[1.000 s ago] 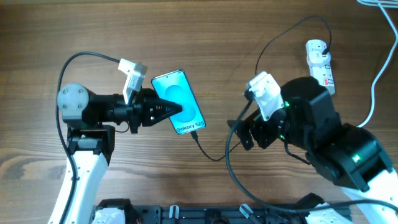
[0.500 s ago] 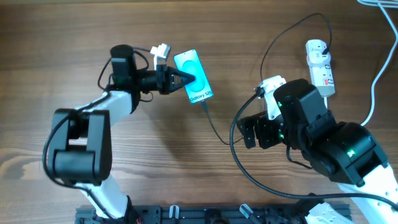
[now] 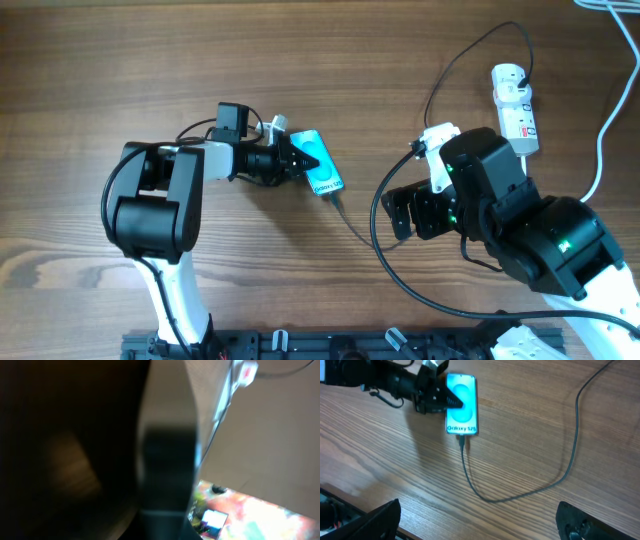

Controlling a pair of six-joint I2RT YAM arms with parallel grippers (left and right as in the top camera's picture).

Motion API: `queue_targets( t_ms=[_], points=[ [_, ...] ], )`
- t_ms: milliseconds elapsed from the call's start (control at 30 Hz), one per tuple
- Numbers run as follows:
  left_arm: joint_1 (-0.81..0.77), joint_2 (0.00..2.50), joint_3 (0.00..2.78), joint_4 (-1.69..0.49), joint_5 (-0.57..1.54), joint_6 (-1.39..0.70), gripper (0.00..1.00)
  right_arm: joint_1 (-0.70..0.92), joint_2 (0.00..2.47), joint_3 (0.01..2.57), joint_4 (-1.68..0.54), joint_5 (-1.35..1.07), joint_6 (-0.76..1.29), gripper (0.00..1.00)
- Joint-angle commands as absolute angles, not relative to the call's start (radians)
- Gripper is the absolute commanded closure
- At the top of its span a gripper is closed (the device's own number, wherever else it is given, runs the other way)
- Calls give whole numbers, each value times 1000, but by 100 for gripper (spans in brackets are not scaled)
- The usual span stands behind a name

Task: Plug charger to phone and switch on socket
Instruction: 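Lower the phone flat onto the table with the left gripper and release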

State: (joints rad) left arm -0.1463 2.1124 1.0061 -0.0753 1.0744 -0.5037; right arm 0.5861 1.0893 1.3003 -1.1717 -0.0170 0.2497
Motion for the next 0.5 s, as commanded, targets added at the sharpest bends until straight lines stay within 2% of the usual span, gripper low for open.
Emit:
queue_targets(
  t_ms=[0, 100, 200, 333, 467],
  points=[
    [-167, 2114, 1024, -151, 941, -281, 96, 584, 1094, 1303, -1171, 4, 262, 0],
    [-167, 2114, 1050, -155, 938, -185, 95, 584, 1094, 1303, -1171, 5, 262, 0],
    [-167, 2114, 1049, -162, 867, -187, 91, 584, 1094, 1303, -1172, 4, 263, 0],
    [-165, 2114, 1049, -188, 843, -198, 72, 584, 1094, 1303, -1172, 4, 265, 0],
    [-165, 2114, 1049, -192, 842, -199, 65, 584, 1094, 1303, -1172, 4, 265, 0]
  ],
)
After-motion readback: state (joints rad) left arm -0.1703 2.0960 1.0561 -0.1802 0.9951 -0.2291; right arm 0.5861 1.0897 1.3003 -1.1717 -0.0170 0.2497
